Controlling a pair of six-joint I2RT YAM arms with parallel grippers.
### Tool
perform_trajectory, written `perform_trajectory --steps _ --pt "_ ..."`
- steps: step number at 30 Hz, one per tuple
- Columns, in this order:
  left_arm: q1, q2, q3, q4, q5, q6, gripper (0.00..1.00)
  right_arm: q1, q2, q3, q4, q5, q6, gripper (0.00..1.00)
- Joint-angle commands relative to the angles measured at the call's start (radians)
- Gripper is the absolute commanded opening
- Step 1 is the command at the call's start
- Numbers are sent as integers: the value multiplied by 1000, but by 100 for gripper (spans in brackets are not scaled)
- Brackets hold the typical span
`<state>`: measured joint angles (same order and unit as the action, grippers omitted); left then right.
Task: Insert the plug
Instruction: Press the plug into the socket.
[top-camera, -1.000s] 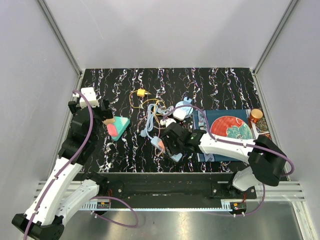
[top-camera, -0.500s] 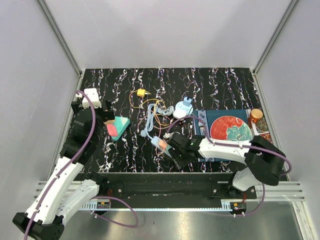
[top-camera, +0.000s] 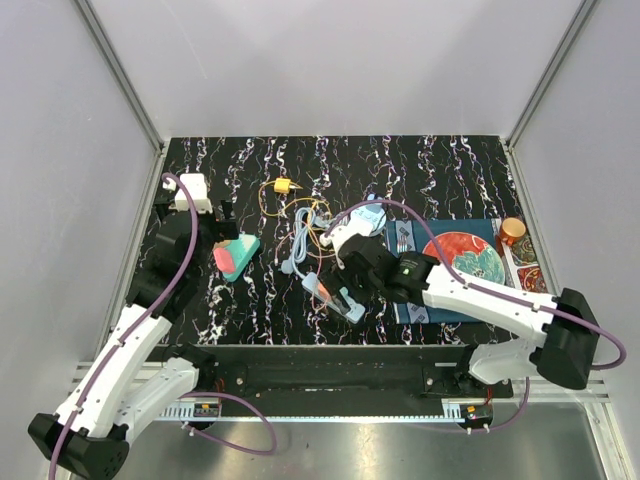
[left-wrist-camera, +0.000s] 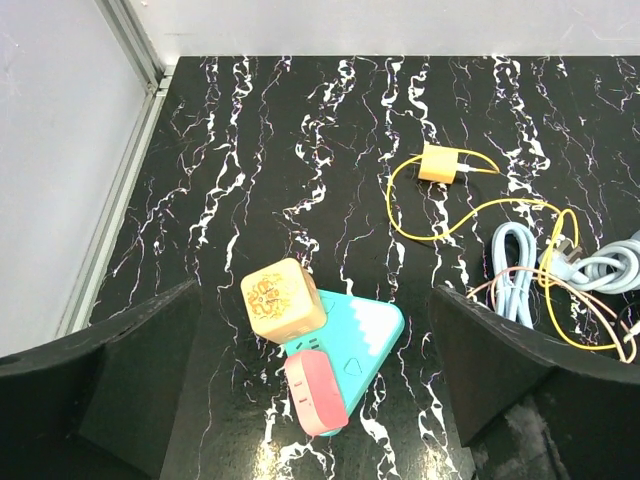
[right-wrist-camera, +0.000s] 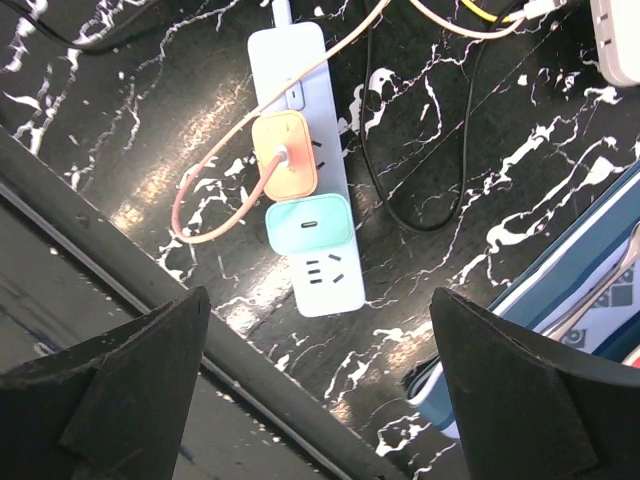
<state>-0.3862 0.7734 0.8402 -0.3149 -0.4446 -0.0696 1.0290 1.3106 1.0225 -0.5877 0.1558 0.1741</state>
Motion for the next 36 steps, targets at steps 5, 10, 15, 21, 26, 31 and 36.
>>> perform_trajectory --steps 5,10,15,21,26,31,36 --pt "6 -20 -7 79 20 48 99 -38 122 33 49 -104 -219 83" --pt "4 -16 -27 97 21 59 99 -69 165 40 89 -153 -261 81" --pt "6 -20 -36 100 29 63 99 -73 233 80 95 -193 -281 79" --pt "6 -25 -46 100 11 91 99 -75 292 100 95 -196 -291 70" --pt "4 -19 -46 100 7 102 99 -73 311 94 91 -191 -291 49" --pt "4 -13 -47 102 1 106 99 -75 306 47 83 -202 -298 9" --pt "4 -5 -47 102 0 110 99 -73 302 -27 83 -205 -314 0"
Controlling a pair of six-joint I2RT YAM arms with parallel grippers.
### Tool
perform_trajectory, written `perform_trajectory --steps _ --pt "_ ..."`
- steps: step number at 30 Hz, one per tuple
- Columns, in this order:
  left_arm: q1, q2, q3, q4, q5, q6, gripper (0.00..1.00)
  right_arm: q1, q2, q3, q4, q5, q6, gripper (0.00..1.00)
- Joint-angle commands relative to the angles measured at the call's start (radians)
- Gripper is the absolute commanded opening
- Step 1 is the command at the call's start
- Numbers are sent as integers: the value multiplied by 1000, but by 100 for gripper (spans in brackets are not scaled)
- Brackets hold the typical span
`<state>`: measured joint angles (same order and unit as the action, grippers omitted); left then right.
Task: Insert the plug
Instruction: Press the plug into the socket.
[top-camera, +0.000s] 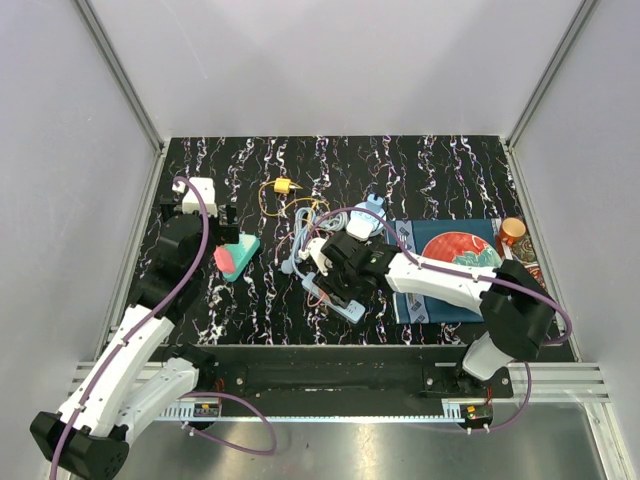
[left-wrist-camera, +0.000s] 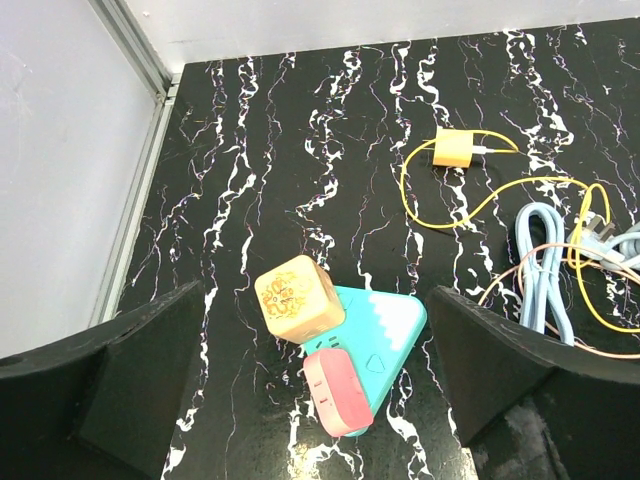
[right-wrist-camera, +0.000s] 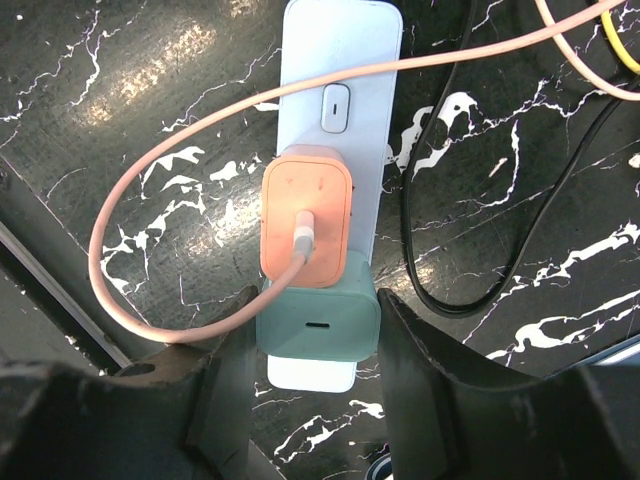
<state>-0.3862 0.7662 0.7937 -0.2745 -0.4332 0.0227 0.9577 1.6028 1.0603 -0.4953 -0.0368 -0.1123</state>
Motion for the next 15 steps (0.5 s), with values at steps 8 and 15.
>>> perform_trajectory --steps 8,15 --pt "4 5 -2 61 -24 20 99 9 16 -121 -29 -29 -56 0" --pt "4 5 -4 61 -27 20 99 42 42 -137 -40 66 -85 0"
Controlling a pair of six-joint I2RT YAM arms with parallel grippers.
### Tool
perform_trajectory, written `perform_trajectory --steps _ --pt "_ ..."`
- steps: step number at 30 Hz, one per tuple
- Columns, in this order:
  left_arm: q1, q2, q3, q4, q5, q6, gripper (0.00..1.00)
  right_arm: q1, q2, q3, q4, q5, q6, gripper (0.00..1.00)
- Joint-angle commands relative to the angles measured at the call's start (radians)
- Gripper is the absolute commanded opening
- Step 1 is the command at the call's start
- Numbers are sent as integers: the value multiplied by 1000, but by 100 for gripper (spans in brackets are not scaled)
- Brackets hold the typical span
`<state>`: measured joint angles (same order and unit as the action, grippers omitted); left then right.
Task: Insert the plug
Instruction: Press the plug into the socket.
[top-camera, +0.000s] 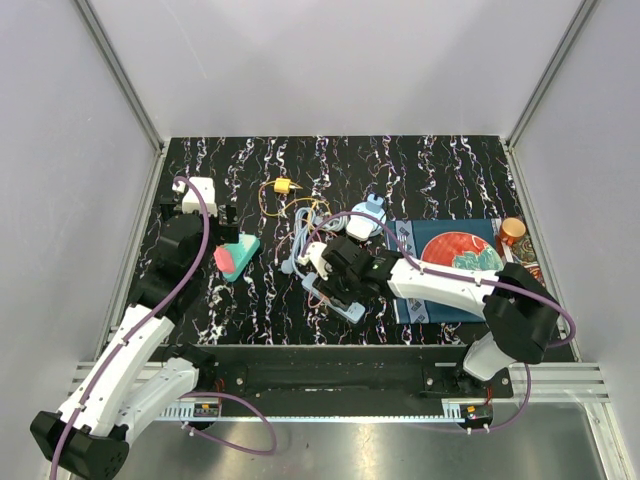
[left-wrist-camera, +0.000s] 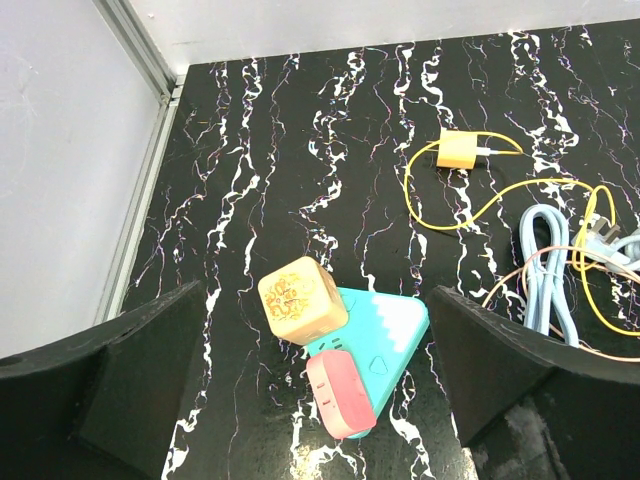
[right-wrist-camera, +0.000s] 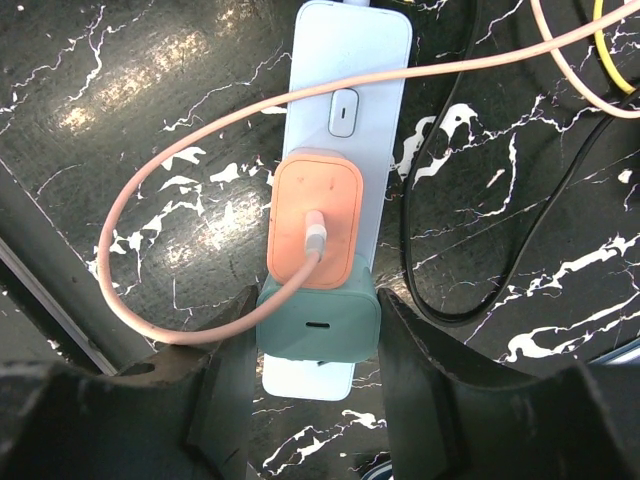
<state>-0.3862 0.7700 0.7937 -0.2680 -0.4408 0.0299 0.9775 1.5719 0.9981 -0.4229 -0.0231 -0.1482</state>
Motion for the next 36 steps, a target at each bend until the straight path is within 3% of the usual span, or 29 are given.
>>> perform_trajectory --steps 1,13,22,26,30,36 --pt "4 2 -4 56 -18 15 99 23 68 -90 -106 73 -51 0" --pt "4 -5 -4 59 -16 15 99 23 30 -49 -100 46 -31 2" --pt "6 -5 -2 56 -12 10 99 21 31 102 -91 98 13 36" --pt "6 -1 -4 55 -10 7 99 21 10 139 -83 115 22 63" --pt "4 17 -1 55 -1 -7 99 21 -55 154 -74 140 36 80" --pt "6 125 53 21 69 -125 99 -13 -157 132 -74 173 56 94"
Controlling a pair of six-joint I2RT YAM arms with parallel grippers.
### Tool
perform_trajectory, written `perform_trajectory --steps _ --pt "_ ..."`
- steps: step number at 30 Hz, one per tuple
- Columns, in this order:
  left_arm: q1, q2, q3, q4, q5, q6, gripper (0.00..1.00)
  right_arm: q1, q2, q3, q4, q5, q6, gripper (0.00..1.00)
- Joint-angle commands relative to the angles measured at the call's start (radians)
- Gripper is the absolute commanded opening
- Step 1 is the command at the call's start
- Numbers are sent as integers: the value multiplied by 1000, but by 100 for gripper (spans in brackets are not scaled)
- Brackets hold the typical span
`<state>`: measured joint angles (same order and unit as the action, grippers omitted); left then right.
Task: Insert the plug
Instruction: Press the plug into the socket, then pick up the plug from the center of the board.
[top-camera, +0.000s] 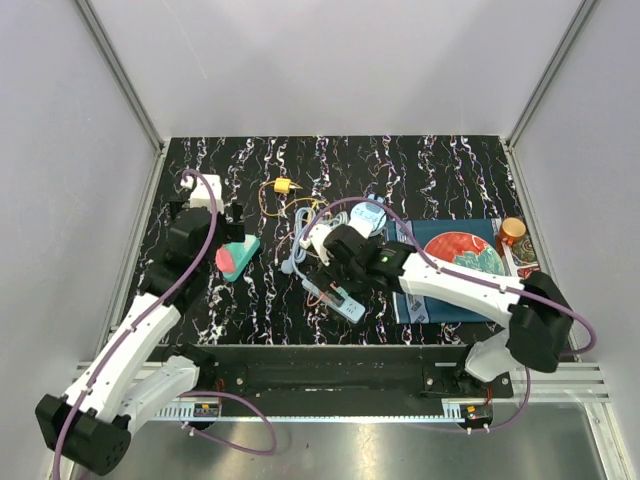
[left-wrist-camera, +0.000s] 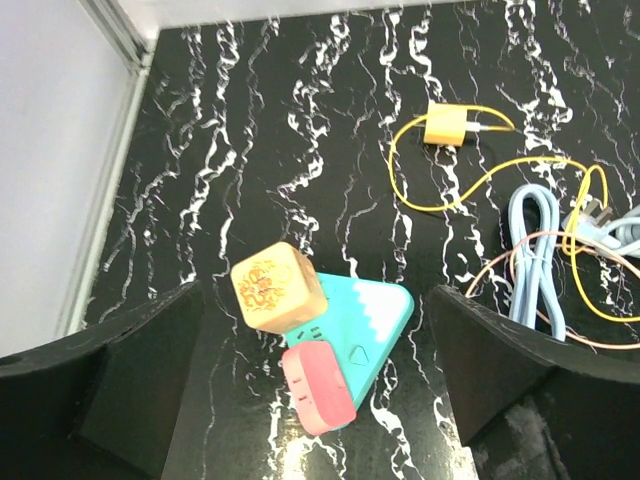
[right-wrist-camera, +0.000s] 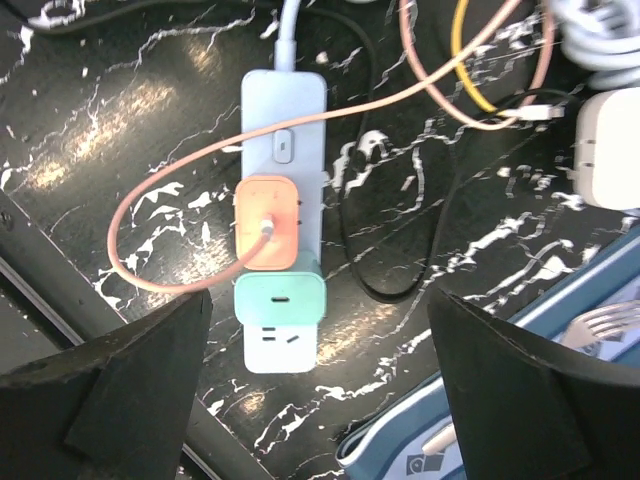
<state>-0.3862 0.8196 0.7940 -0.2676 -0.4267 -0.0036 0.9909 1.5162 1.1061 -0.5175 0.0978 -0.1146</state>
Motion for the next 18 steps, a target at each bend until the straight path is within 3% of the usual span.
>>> perform_trajectory --steps 1,13,18 --pt "6 102 66 10 65 -108 99 -34 -114 11 17 60 29 97" --pt "9 651 427 -82 115 -254 98 -218 -264 -112 88 129 108 100" --pt "36 944 709 -137 123 -251 96 -232 -278 -141 106 135 108 100"
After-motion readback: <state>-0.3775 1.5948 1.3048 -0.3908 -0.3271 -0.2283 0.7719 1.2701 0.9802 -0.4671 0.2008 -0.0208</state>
